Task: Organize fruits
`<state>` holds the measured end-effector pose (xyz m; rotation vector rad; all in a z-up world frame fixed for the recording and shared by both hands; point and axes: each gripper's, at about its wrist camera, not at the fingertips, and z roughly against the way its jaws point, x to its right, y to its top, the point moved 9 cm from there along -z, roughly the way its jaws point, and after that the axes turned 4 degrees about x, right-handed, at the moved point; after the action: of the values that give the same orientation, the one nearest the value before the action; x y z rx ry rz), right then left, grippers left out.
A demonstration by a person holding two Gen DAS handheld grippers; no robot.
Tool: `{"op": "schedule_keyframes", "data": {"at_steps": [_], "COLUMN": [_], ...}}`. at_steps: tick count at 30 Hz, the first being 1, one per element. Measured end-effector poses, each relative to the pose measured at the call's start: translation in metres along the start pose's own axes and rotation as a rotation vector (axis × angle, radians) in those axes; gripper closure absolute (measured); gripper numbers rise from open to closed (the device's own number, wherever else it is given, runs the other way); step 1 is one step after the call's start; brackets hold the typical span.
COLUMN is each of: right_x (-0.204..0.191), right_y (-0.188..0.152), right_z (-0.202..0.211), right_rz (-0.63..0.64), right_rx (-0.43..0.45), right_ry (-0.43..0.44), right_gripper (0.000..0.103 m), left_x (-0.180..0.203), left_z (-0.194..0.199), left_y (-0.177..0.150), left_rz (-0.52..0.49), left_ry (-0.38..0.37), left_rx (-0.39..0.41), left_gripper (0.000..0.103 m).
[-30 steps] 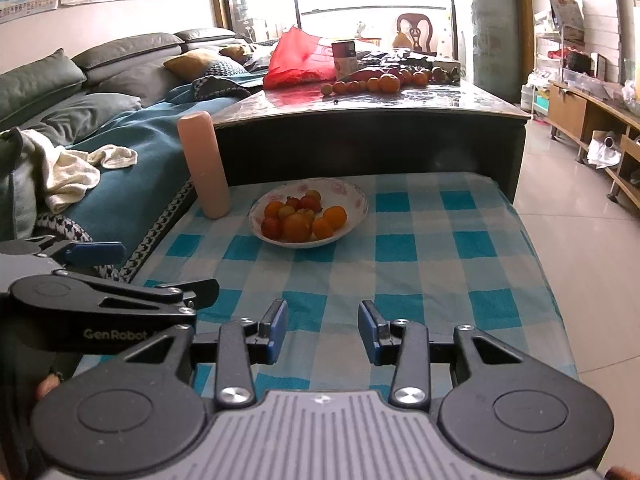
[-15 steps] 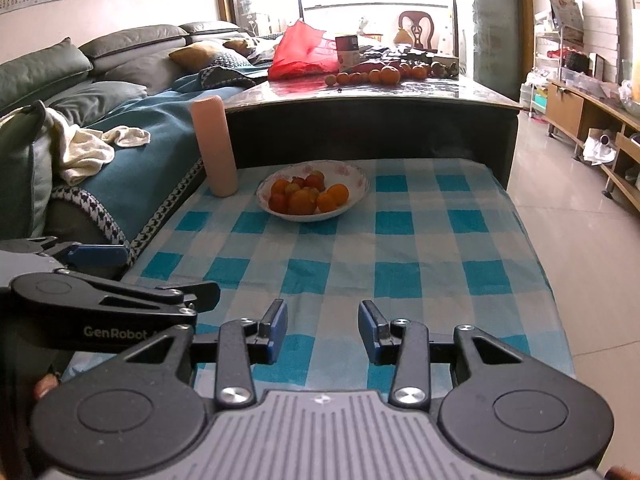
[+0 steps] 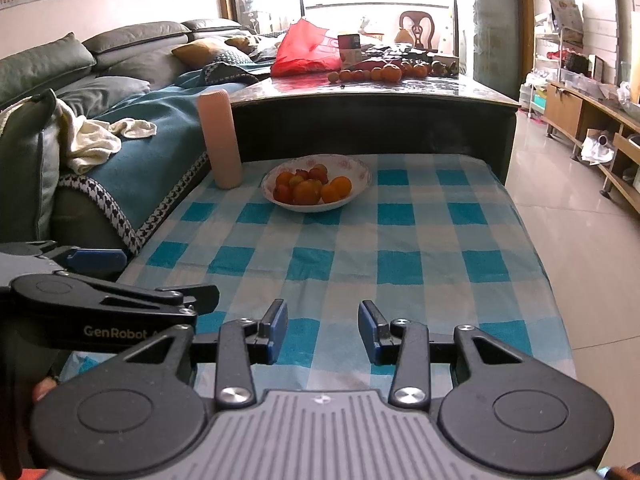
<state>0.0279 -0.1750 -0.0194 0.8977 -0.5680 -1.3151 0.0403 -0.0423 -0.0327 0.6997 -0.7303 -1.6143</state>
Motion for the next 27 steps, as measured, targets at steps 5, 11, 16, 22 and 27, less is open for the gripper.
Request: {"op": "schedule_keyframes", "data": {"at_steps": [5, 11, 16, 22, 27], "right_x": [-0.001, -0.005, -0.006, -0.006, -0.006], "right_y": [-0.002, -0.008, -0.019, -0.022, -0.026], "right_z": [-0.002, -0.004, -0.008, -0.009, -0.011], "right_rz": [0.006, 0.020, 0.015, 0.008, 0.008], "right_rx": [-0.008, -0.030, -0.072, -0.085, -0.097], "right_ry": [-0.005, -0.013, -0.018, -0.020, -0.025], "right_gripper": [0.050, 0.050, 0.050, 0.050, 0.050], "left_x": [-0.001, -0.003, -0.003, -0.002, -0.002], "left_z": [-0.001, -0.003, -0.003, -0.006, -0.006], "left_y": [-0.006, -0.017, -0.018, -0.020, -0.021], "left_rz": [0.001, -0.006, -0.012, -0.023, -0.029], "left_ry": [0.011, 0.033, 0.038, 0.042, 0.046], "left_rx": [-0.020, -0.059, -0.065, -0.071, -0.065], "left_gripper": [0.000, 0.000, 0.000, 0.000, 0.000]}}
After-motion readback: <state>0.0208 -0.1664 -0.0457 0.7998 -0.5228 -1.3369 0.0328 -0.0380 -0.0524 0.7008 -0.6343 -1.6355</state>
